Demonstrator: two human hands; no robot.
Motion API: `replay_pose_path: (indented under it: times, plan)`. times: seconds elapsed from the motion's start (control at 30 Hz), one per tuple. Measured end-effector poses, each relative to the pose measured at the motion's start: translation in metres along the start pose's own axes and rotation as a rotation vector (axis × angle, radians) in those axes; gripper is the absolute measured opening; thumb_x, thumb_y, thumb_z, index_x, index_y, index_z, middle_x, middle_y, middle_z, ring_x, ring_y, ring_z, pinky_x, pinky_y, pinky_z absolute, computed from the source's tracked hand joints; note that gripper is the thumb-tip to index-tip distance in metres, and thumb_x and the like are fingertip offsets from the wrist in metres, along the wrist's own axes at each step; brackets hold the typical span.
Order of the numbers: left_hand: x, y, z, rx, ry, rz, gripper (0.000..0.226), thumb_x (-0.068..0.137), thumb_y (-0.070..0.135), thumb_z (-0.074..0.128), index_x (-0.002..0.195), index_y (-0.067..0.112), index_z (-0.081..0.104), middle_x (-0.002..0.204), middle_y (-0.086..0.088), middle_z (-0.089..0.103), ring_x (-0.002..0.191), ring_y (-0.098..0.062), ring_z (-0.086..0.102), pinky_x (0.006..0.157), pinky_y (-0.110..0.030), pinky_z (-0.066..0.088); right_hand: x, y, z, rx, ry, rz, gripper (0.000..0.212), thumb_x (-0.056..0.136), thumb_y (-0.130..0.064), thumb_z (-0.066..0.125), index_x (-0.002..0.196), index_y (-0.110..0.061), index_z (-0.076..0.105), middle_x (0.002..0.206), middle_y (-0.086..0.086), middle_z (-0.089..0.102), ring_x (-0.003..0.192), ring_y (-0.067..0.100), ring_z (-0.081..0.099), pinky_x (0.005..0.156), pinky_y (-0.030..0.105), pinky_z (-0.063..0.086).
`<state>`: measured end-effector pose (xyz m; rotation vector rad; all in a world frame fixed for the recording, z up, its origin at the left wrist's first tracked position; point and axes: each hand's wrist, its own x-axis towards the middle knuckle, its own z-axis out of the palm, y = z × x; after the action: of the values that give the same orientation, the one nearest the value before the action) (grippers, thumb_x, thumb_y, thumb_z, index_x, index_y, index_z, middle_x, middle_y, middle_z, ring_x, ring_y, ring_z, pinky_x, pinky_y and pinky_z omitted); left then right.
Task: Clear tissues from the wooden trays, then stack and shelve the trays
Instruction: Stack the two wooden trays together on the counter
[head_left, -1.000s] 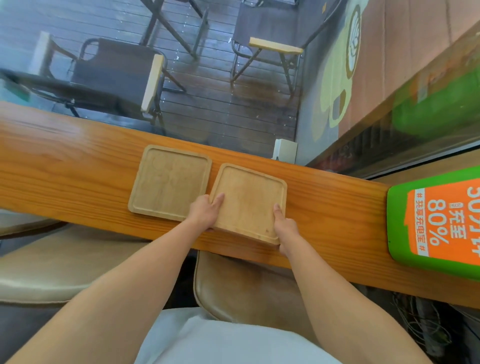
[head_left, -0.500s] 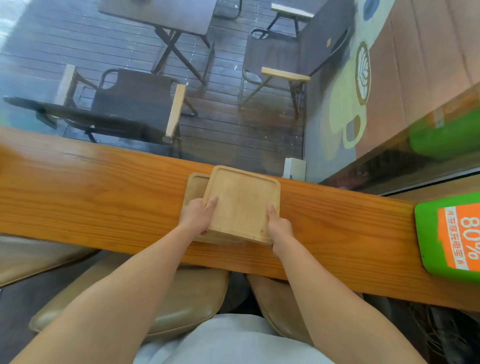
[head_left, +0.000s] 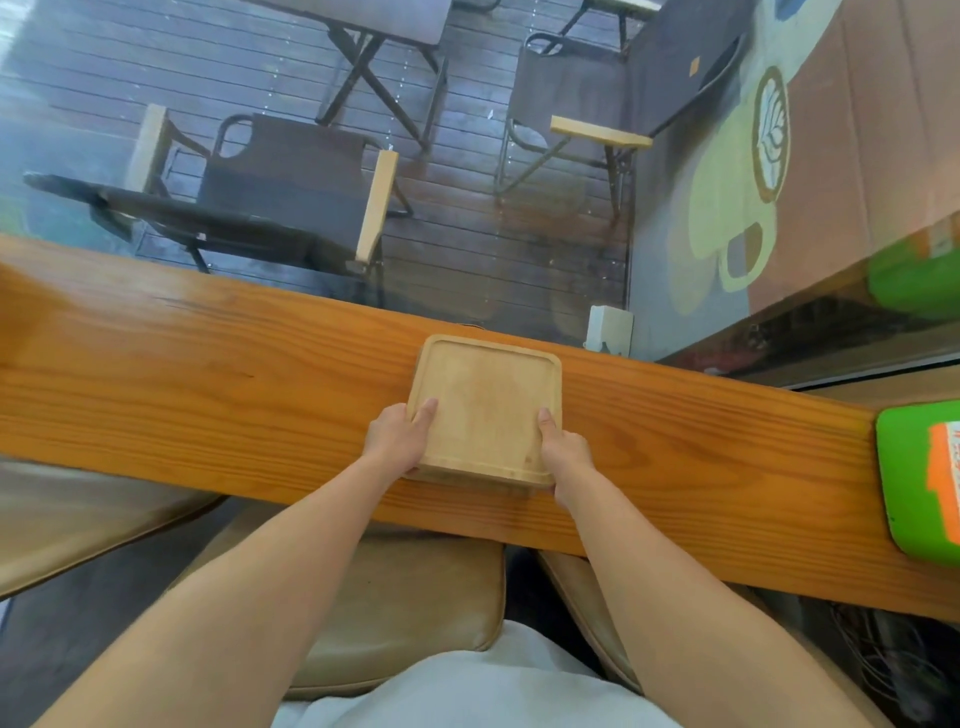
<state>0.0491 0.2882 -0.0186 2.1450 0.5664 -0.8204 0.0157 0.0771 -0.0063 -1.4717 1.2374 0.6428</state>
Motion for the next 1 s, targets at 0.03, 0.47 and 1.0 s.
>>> replay_pose_path:
  times: [0.03, 0.47, 1.0]
  plan:
    - [0.0, -0.002, 0.0, 0.004, 0.001, -0.004, 0.06, 0.094, 0.062, 0.04, 0.117, 0.01, 0.059, 0.102, -0.004, 0.062, 0.088, -0.024, 0.058, 0.066, -0.033, 0.045, 0.001, 0.002, 0.001, -0.008, -0.004, 0.003, 0.062, 0.09, -0.062, 0.047, 0.124, -0.01, 0.054, 0.113, 0.007, 0.062, 0.102, 0.03, 0.057, 0.095, 0.049, 0.049]
    - [-0.005, -0.011, -0.008, 0.177, -0.11, -0.087, 0.057, 0.096, 0.052, 0.043, 0.133, 0.008, 0.041, 0.119, -0.011, 0.055, 0.071, -0.022, 0.064, 0.064, -0.04, 0.062, -0.008, 0.008, -0.003, -0.584, -0.017, -0.139, 0.053, 0.097, -0.051, 0.039, 0.12, -0.006, 0.056, 0.106, 0.01, 0.06, 0.081, 0.026, 0.063, 0.054, 0.034, 0.056]
    - [-0.015, -0.002, -0.005, 0.519, 0.009, 0.021, 0.047, 0.098, 0.048, 0.041, 0.114, 0.006, 0.056, 0.105, -0.014, 0.06, 0.089, -0.032, 0.062, 0.077, -0.045, 0.056, -0.017, 0.014, 0.003, -0.814, 0.144, -0.262, 0.037, 0.097, -0.03, 0.038, 0.115, -0.004, 0.057, 0.114, 0.013, 0.057, 0.083, 0.023, 0.049, 0.066, 0.032, 0.041]
